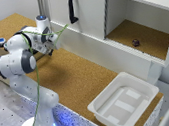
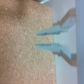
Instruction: Close the drawer
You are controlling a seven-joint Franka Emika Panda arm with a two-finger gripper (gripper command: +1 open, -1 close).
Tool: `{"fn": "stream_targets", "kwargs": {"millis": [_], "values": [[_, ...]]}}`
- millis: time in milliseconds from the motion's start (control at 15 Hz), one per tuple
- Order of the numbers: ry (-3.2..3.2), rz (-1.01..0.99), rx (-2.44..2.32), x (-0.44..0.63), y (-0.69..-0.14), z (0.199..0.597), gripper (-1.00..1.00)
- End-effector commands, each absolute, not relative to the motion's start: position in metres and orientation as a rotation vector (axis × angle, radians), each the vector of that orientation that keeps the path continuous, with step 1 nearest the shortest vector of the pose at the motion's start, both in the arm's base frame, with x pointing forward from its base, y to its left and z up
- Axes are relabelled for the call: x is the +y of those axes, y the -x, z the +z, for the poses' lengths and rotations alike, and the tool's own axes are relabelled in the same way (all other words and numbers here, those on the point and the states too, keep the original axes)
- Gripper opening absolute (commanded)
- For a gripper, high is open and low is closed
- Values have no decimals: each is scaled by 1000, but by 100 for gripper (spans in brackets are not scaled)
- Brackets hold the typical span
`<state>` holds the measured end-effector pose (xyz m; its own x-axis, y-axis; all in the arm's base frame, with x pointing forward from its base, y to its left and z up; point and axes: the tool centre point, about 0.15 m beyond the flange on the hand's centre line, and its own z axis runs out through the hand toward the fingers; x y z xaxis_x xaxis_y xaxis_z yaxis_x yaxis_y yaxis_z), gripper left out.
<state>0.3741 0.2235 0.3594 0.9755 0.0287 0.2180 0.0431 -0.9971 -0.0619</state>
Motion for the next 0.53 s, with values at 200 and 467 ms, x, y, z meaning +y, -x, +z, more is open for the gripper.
{"fn": "stream_targets", "kwargs": {"millis": [200,467], "values": [[3190,-490,-74,191,-415,492,100],[3169,-606,-78,178,-448,569,100]]}}
